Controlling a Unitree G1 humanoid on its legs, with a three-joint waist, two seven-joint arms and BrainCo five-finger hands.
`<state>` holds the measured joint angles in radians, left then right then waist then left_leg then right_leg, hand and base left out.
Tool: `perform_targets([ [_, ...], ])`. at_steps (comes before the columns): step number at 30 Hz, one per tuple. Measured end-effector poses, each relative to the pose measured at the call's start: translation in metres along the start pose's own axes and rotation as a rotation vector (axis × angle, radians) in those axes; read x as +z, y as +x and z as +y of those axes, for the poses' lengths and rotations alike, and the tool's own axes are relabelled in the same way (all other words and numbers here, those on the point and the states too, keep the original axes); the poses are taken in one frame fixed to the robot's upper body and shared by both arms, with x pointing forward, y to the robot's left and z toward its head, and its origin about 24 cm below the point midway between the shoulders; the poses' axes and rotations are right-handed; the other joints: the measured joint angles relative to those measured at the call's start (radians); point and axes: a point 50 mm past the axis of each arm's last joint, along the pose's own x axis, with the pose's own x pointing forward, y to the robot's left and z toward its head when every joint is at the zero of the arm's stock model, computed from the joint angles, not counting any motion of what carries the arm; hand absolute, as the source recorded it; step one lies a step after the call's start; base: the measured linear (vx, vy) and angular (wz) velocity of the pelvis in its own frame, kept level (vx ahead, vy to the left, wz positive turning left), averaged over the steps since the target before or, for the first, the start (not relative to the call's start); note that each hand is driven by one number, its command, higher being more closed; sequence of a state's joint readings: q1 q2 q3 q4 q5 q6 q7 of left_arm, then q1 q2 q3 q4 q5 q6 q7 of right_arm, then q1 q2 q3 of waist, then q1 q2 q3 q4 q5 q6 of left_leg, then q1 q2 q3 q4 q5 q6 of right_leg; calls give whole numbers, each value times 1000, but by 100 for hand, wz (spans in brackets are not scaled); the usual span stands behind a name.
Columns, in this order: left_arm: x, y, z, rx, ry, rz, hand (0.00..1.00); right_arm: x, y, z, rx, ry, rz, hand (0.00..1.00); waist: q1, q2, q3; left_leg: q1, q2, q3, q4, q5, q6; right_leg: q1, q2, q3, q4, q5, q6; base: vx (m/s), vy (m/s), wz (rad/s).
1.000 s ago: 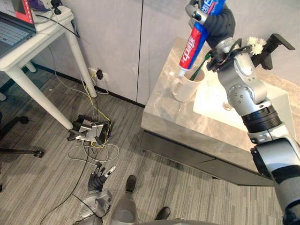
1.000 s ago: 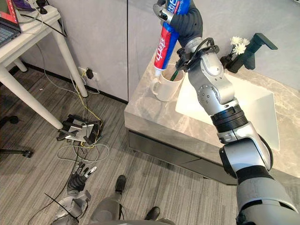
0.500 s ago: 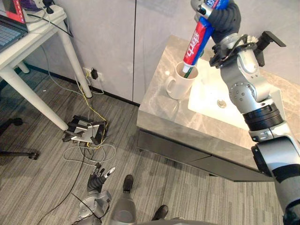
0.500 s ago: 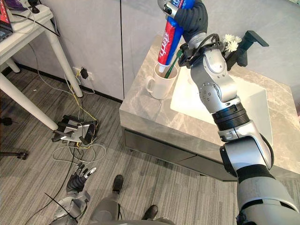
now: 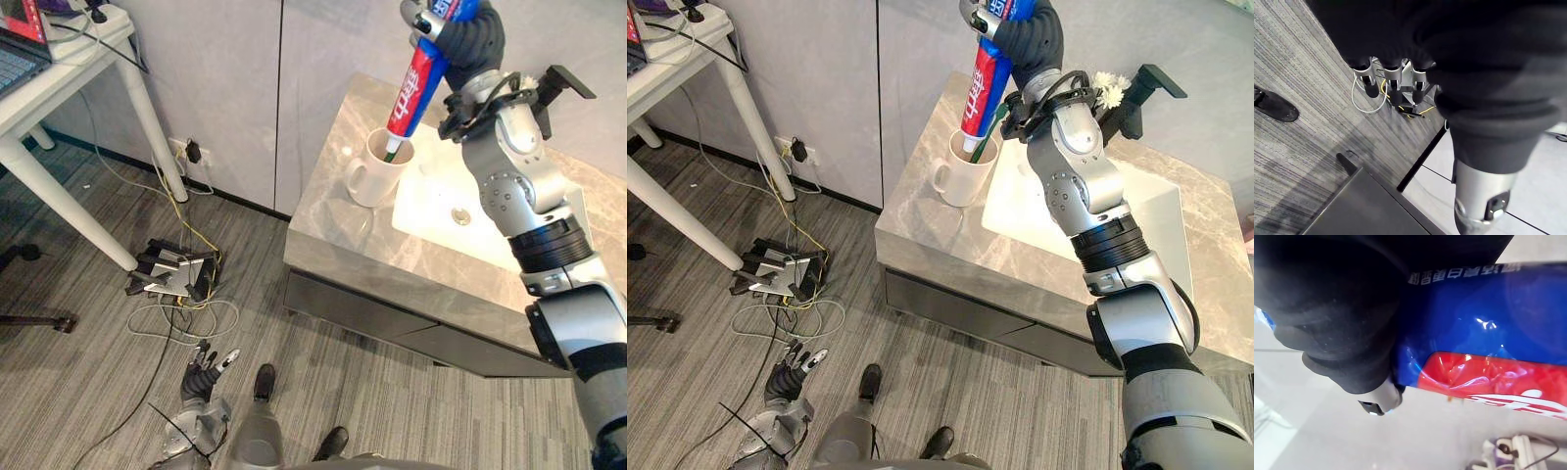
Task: Organize washtable
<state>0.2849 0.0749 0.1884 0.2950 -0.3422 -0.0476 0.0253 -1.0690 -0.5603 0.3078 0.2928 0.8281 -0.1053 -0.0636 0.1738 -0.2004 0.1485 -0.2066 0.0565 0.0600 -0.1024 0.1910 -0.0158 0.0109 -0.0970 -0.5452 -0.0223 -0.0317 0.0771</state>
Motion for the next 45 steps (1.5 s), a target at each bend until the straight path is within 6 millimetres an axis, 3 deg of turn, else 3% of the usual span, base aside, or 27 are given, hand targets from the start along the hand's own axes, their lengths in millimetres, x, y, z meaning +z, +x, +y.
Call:
perform_targets([
  [5, 0, 0, 1, 0, 3, -1, 0, 3, -3, -10, -45, -23, -21, 100, 1, -8, 1, -18, -1, -4, 0, 0, 0, -16, 0, -3, 1, 0, 0, 0, 0, 0],
  [13, 1, 0, 1, -1, 6, -8, 0, -9, -16, -24, -117, -58, 11, 100, 1, -11, 1, -26, -4, -6, 0, 0, 0, -22, -3, -5, 0, 0, 0, 13, 8, 2],
  [17, 1, 0, 1, -2, 6, -8, 0, -3, -19, -34, -174, -52, -15, 100, 1, -9, 2, -37, -5, -7, 0, 0, 0, -34, -4, -5, 2, 0, 0, 0, 0, 0],
  [27, 0, 0, -4, -21, 9, -4, 0, 2, -19, -35, -182, -68, -55, 100, 4, 14, 18, -40, -6, -7, 0, 0, 0, -37, -4, -5, 2, 0, 0, 0, 0, 0],
  [45, 7, 5, -14, -36, -11, -39, 0, 18, -10, -34, -222, -45, -130, 100, 6, 30, 52, -46, -5, -17, 0, 0, 0, -39, -2, -13, 0, 0, 0, 0, 0, 1],
])
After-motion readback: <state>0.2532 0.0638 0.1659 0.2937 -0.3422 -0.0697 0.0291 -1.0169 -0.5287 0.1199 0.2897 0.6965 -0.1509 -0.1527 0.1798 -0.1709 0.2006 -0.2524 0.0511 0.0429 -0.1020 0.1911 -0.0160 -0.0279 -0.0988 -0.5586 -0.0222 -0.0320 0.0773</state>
